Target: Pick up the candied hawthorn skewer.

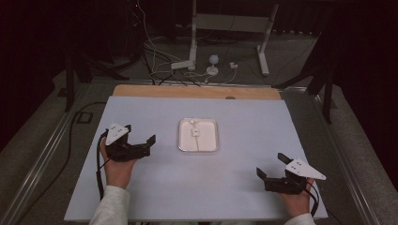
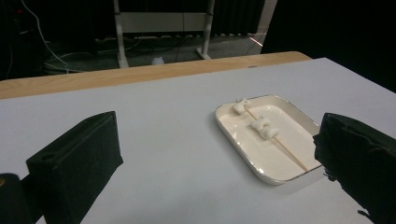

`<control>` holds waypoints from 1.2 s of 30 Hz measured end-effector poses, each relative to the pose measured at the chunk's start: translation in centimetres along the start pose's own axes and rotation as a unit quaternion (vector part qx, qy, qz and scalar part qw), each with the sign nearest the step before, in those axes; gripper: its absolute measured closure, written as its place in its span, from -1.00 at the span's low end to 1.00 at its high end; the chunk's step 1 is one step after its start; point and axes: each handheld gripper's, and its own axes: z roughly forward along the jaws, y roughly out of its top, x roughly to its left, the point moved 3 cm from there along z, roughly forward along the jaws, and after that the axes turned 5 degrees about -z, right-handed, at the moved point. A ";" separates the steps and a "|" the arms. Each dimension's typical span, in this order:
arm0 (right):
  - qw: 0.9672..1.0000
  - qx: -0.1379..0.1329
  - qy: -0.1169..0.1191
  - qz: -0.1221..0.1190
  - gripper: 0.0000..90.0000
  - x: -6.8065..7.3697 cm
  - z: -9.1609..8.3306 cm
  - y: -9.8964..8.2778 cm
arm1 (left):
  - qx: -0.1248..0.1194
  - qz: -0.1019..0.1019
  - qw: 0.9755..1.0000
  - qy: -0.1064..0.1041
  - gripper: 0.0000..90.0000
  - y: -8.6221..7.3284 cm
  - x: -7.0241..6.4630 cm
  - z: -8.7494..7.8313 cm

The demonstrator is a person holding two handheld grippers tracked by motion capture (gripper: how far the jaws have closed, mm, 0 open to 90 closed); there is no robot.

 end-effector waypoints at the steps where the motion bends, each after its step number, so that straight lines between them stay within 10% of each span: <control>1: 1.000 0.000 0.000 0.000 -0.99 0.0 0.0 0.0 | 0.001 -0.002 1.000 -0.001 -0.97 0.0 -0.2 0.3; 36: 1.000 0.004 -0.006 -0.007 -0.99 0.0 0.0 0.0 | 0.043 0.007 0.999 -0.031 -0.97 -0.6 -5.2 8.3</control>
